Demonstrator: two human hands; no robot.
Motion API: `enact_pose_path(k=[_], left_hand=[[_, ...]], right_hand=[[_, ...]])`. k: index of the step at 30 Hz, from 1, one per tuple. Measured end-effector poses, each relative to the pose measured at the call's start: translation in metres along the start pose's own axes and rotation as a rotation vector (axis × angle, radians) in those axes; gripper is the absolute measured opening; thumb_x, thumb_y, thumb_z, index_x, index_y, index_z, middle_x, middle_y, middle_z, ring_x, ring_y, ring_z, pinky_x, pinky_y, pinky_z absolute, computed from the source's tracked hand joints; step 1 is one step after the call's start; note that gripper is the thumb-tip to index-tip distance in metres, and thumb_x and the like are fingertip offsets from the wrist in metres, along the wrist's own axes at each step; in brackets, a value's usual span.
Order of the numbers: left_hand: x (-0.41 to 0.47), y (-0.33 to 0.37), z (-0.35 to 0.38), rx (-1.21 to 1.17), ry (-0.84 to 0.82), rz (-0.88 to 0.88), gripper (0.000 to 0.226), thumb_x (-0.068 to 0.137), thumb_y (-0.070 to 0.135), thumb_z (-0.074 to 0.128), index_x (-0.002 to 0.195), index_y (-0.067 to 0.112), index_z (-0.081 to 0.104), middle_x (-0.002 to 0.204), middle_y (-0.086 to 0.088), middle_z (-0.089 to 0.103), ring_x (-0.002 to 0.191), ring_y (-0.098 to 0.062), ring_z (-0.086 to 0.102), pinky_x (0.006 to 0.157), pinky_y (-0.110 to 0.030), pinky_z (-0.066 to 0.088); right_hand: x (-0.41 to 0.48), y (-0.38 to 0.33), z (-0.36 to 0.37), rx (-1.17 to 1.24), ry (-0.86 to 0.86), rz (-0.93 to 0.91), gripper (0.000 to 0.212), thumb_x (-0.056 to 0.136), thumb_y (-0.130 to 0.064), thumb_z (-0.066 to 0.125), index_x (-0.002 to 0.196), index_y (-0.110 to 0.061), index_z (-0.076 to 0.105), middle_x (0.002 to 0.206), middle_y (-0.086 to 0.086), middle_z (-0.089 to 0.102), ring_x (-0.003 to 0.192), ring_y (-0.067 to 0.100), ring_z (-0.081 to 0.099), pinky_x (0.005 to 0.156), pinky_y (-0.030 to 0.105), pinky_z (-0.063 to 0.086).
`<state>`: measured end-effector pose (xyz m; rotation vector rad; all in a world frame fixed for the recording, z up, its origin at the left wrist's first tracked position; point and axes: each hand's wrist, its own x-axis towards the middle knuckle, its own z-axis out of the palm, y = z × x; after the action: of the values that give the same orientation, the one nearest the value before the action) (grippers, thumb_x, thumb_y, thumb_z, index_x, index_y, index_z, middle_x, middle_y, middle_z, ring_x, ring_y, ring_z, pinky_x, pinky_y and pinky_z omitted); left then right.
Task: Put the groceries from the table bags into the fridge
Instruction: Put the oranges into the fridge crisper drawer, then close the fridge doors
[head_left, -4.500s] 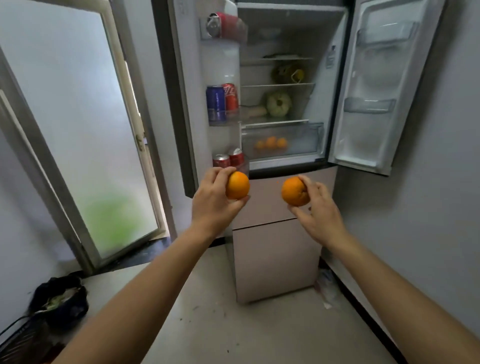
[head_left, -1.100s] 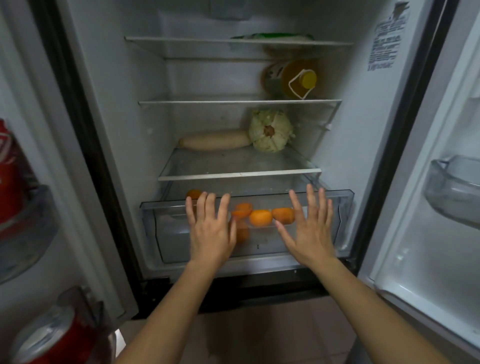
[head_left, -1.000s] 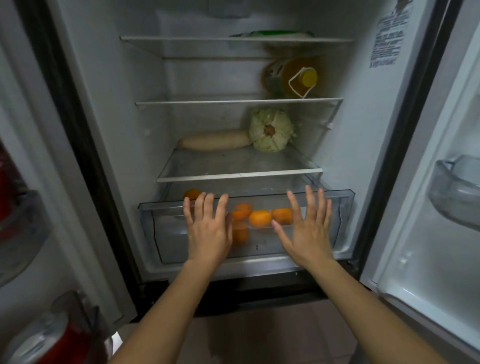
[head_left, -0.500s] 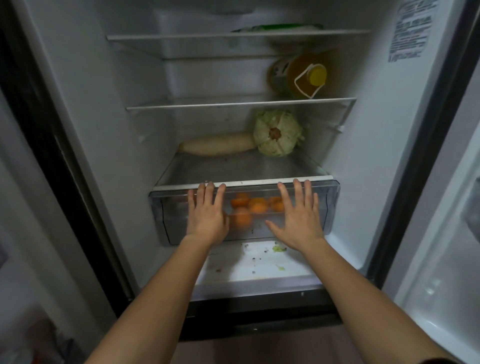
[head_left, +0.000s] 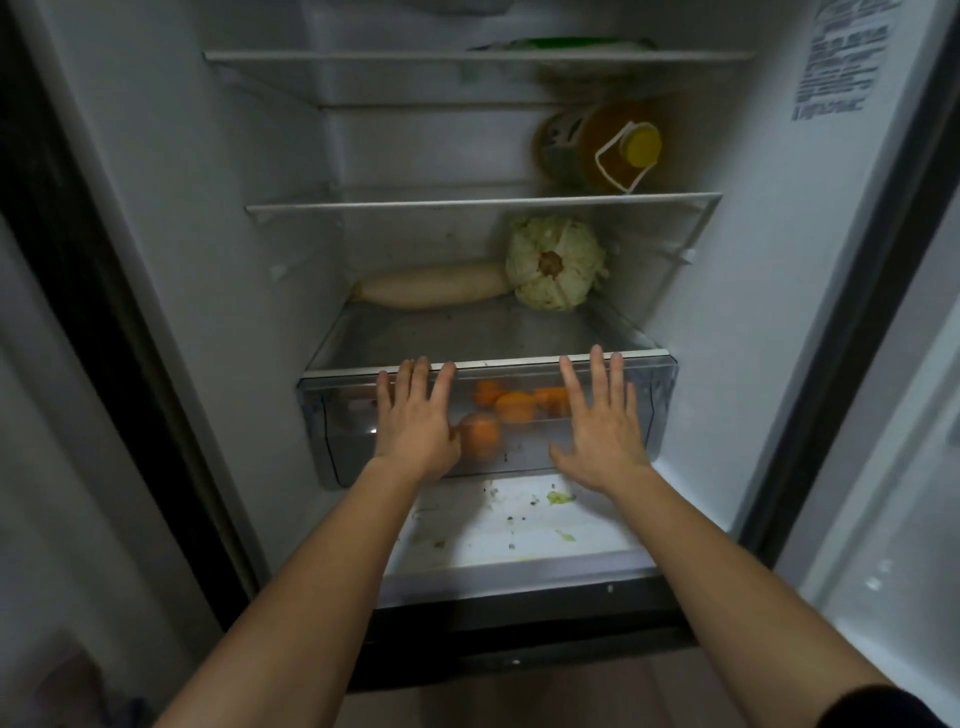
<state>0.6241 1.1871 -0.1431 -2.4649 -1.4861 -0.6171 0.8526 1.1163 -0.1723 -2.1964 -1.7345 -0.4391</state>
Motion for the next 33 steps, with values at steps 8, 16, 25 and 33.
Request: enact_pose_path(k=[8,16,25,33], left_hand=[[-0.085,0.041,0.018,-0.285,0.346,0.059,0.056,0.092,0.034,0.052,0.142,0.011,0.049,0.154,-0.019,0.037,0.144,-0.037,0.031,0.115,-0.059,0.024],[-0.134,0.144,0.048,-0.605,0.21,0.184,0.053,0.101,0.041,0.034,0.147,0.013,0.04,0.16,-0.017,0.023,0.149,-0.033,0.015,0.118,-0.058,0.016],[-0.172,0.279,0.022,-0.907,0.084,0.456,0.056,0.101,0.036,0.039,0.15,0.01,0.031,0.16,-0.017,0.022,0.148,-0.031,0.019,0.119,-0.053,0.019],[-0.194,0.323,0.021,-1.076,-0.061,0.351,0.083,0.102,0.026,0.048,0.154,0.028,-0.016,0.165,-0.004,0.009,0.148,-0.02,0.018,0.115,-0.032,0.019]], right_hand=[[-0.094,0.018,-0.008,0.134,0.441,-0.025,0.067,0.089,-0.025,0.065,0.149,-0.006,0.042,0.163,0.024,0.02,0.152,0.037,0.018,0.121,0.054,0.024],[-0.225,0.072,-0.047,-0.099,0.551,-0.093,0.045,0.091,-0.008,0.058,0.136,-0.003,0.058,0.154,0.026,0.035,0.148,0.041,0.028,0.122,0.05,0.023],[-0.341,0.151,-0.116,-0.259,0.625,0.117,0.053,0.09,-0.011,0.064,0.139,-0.006,0.042,0.155,0.024,0.021,0.143,0.046,0.032,0.11,0.059,0.039],[-0.344,0.178,-0.157,0.086,1.085,0.363,0.043,0.091,-0.022,0.052,0.129,-0.003,0.044,0.15,0.023,0.025,0.141,0.035,0.03,0.118,0.042,0.027]])
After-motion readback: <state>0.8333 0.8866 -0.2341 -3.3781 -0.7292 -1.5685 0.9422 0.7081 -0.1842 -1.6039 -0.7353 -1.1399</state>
